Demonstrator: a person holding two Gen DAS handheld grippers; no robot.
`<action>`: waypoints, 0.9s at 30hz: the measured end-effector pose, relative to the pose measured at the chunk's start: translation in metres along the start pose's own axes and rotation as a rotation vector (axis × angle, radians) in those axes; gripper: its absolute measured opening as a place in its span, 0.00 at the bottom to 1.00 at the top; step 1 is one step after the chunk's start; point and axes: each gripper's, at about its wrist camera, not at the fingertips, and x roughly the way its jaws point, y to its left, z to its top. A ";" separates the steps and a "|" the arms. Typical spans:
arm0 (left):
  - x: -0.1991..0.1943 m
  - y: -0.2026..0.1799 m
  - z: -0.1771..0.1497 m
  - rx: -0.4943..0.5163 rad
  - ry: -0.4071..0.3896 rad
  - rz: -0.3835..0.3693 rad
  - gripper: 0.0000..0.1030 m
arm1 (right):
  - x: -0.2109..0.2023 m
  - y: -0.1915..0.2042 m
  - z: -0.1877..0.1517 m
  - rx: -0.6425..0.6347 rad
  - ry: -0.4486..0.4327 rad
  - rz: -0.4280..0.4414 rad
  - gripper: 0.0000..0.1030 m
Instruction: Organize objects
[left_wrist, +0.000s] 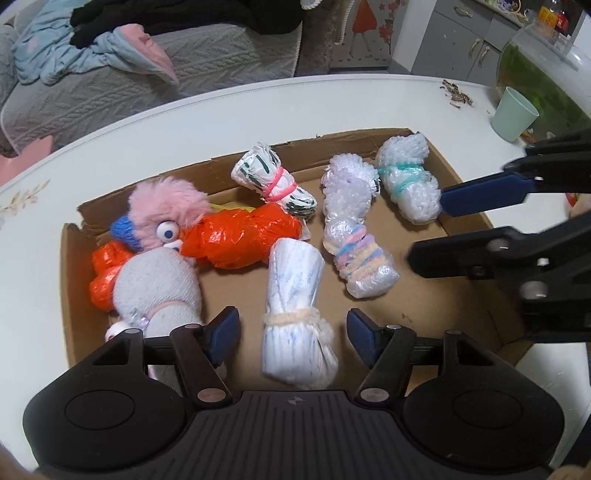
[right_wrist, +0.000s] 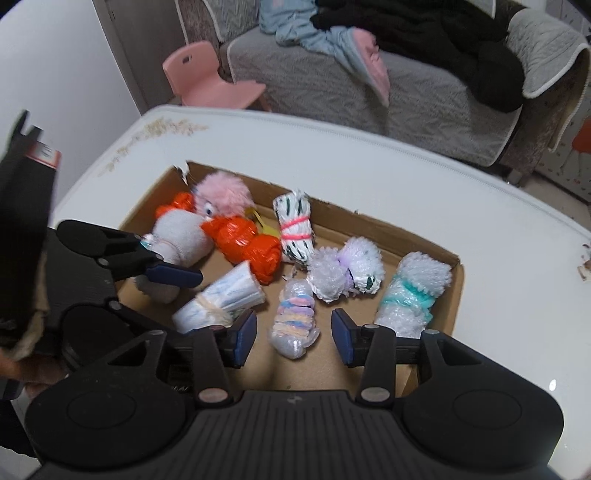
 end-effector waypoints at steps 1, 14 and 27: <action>-0.005 -0.001 -0.001 0.001 -0.004 -0.001 0.69 | -0.007 0.001 -0.002 0.005 -0.012 -0.002 0.41; -0.103 -0.005 -0.079 0.027 -0.002 0.017 0.78 | -0.071 0.030 -0.067 0.038 -0.047 -0.025 0.53; -0.091 -0.042 -0.168 0.098 0.138 -0.021 0.80 | -0.026 0.060 -0.133 0.040 0.204 -0.061 0.53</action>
